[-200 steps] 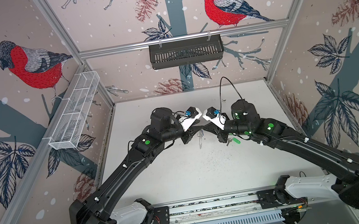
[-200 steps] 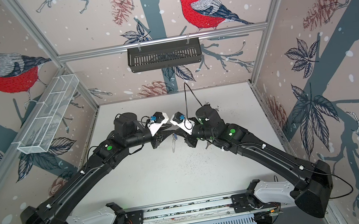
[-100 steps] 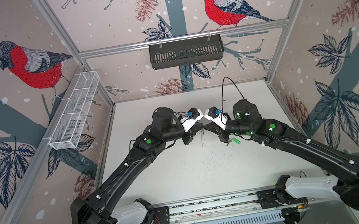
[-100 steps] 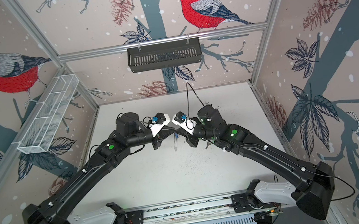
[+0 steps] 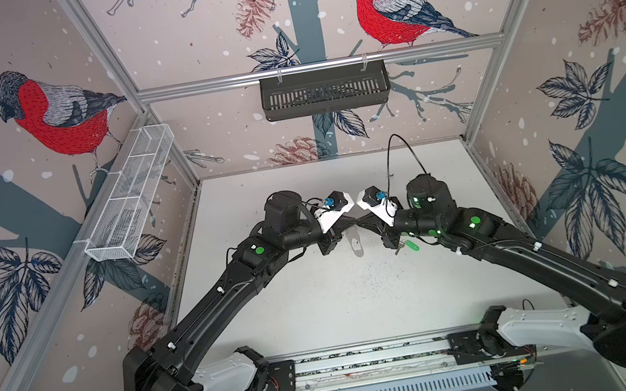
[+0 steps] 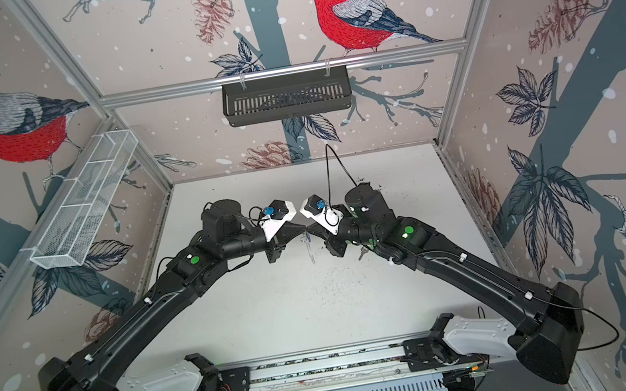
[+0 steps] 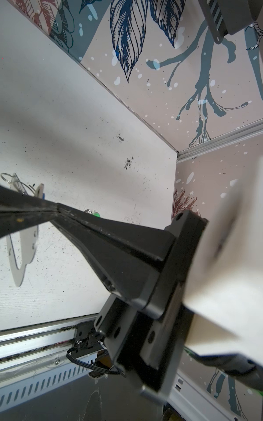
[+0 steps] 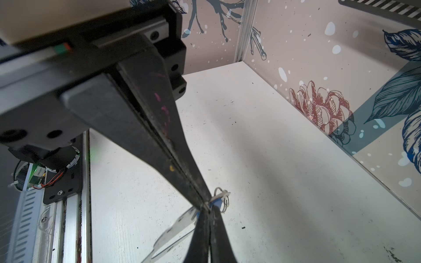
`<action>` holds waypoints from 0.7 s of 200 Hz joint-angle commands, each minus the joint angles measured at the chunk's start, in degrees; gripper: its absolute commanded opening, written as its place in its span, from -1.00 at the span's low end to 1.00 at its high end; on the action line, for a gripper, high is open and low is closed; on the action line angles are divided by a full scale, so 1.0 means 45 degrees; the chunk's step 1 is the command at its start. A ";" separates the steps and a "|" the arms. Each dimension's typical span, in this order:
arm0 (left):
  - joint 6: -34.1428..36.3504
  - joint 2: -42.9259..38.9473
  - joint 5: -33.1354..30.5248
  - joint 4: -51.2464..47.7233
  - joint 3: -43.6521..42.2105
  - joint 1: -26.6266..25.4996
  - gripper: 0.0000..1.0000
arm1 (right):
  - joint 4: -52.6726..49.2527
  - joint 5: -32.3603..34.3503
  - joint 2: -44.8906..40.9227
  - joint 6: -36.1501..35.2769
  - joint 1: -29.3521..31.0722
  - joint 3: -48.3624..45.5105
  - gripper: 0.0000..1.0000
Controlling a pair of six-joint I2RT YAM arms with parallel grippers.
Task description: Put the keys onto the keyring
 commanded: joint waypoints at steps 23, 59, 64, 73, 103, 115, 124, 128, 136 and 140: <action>-0.0916 -0.0719 0.0153 0.2800 -0.1453 0.0043 -1.00 | 0.1244 -0.0025 -0.0406 0.0582 -0.0125 -0.0163 -1.00; -0.2237 -0.1406 0.0384 0.5435 -0.2699 0.0336 -1.00 | 0.1721 0.0707 -0.0979 0.1200 -0.0293 -0.0469 -0.71; -0.2379 -0.1485 0.0387 0.5793 -0.2879 0.0367 -1.00 | 0.1808 0.0875 -0.1102 0.1309 -0.0297 -0.0536 -0.67; -0.2601 -0.1611 0.0333 0.6436 -0.3208 0.0396 -1.00 | 0.2054 0.1239 -0.1325 0.1553 -0.0327 -0.0710 -0.59; -0.3613 -0.1985 0.0113 0.8974 -0.4289 0.0448 -1.00 | 0.2917 0.2016 -0.1997 0.2514 -0.0528 -0.1379 -0.39; -0.4035 -0.2054 0.0085 1.0108 -0.4731 0.0470 -1.00 | 0.3390 0.1963 -0.2108 0.3019 -0.0532 -0.1670 -0.34; -0.4332 -0.2043 0.0065 1.0834 -0.4954 0.0456 -1.00 | 0.3652 0.1966 -0.2113 0.3333 -0.0508 -0.1842 -0.33; -0.4459 -0.2015 0.0067 1.1141 -0.5036 0.0461 -1.00 | 0.3752 0.2057 -0.2103 0.3465 -0.0464 -0.1911 -0.33; -0.4700 -0.1946 0.0074 1.1740 -0.5185 0.0457 -1.00 | 0.3962 0.2283 -0.2093 0.3725 -0.0449 -0.2084 -0.33; -0.4820 -0.1928 0.0089 1.2024 -0.5238 0.0457 -1.00 | 0.4074 0.2369 -0.2093 0.3855 -0.0437 -0.2170 -0.33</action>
